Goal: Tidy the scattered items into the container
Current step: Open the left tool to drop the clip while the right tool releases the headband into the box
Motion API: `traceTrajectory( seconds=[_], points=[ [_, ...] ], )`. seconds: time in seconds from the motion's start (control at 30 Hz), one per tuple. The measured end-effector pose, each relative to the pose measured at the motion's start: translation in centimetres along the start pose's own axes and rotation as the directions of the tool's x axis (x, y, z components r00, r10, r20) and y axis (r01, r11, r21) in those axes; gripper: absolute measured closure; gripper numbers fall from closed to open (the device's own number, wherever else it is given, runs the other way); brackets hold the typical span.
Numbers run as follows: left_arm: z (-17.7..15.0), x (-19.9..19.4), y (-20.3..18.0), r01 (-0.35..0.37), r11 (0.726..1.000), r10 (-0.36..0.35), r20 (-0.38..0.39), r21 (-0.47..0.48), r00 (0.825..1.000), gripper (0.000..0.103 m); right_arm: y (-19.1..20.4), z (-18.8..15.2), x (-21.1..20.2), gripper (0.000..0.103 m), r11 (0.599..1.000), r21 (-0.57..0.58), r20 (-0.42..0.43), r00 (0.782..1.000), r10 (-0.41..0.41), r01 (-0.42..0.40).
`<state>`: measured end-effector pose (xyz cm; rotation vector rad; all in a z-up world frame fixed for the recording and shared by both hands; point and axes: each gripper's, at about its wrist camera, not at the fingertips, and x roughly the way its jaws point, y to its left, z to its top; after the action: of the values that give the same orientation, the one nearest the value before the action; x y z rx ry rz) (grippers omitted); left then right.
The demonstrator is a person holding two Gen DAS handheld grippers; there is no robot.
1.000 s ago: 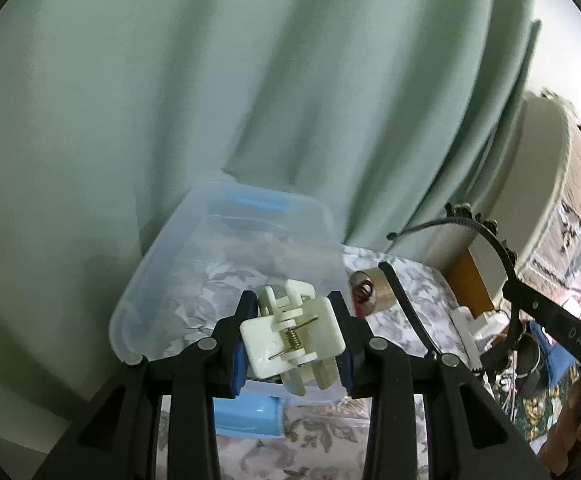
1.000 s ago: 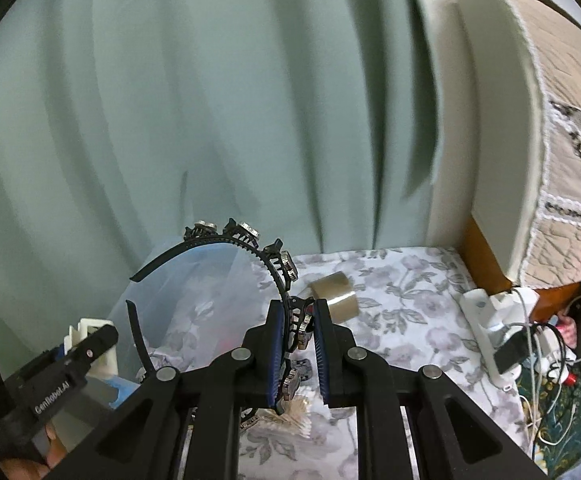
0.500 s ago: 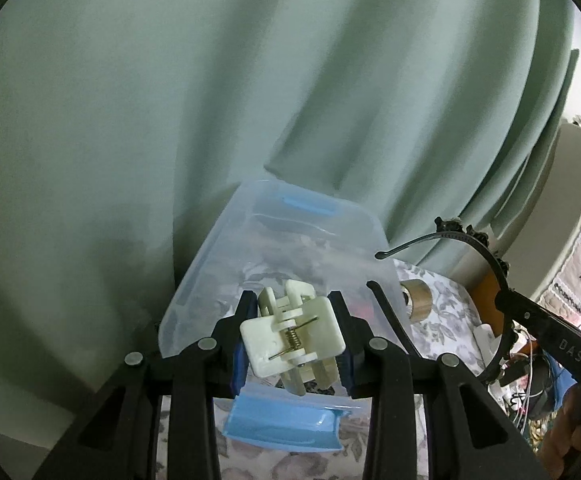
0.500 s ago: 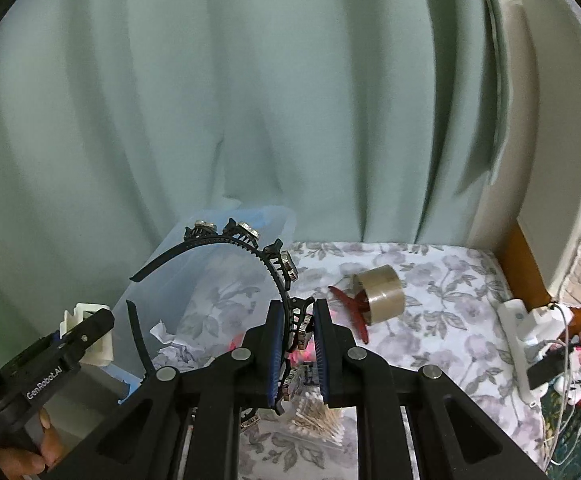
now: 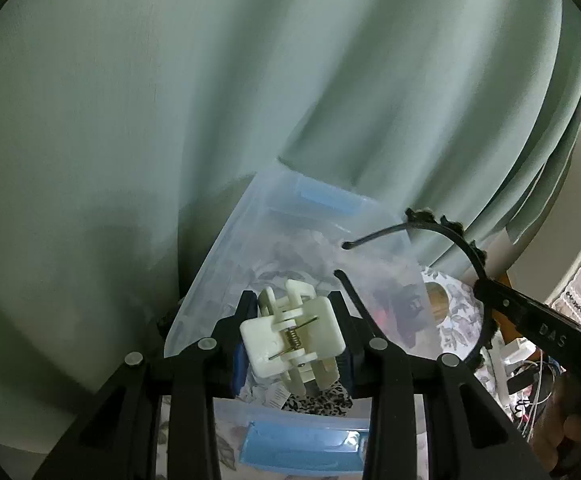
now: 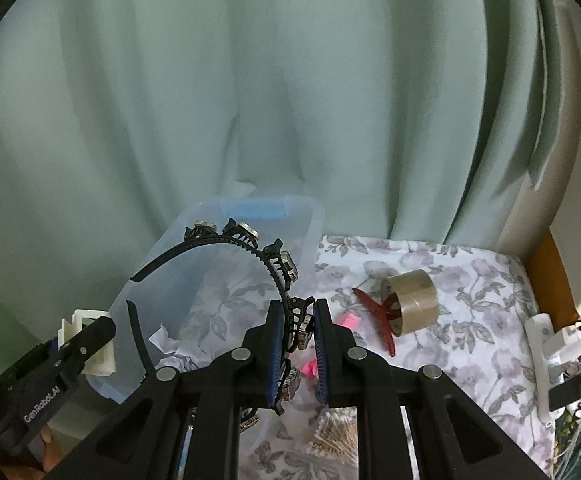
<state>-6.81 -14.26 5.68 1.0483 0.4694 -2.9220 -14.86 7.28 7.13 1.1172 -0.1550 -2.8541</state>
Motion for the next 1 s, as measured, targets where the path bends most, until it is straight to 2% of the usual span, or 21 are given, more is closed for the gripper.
traceTrajectory(
  seconds=[0.4,0.63,1.0],
  points=[
    [-0.6,2.3,1.2,-0.017,0.999,0.015,-0.062,-0.03,0.998,0.066,2.3,-0.2,4.1,0.083,0.996,-0.076,-0.092,0.995,0.039,-0.046],
    [-0.8,2.4,1.5,-0.025,0.999,0.022,-0.078,-0.038,0.997,0.066,3.0,-0.7,4.6,0.082,0.993,-0.109,-0.105,0.994,0.043,-0.054],
    [-0.6,2.0,1.2,-0.024,0.999,0.021,-0.078,-0.03,0.997,0.038,3.5,-0.9,4.0,0.081,0.991,-0.122,-0.118,0.992,0.048,-0.063]
  ],
)
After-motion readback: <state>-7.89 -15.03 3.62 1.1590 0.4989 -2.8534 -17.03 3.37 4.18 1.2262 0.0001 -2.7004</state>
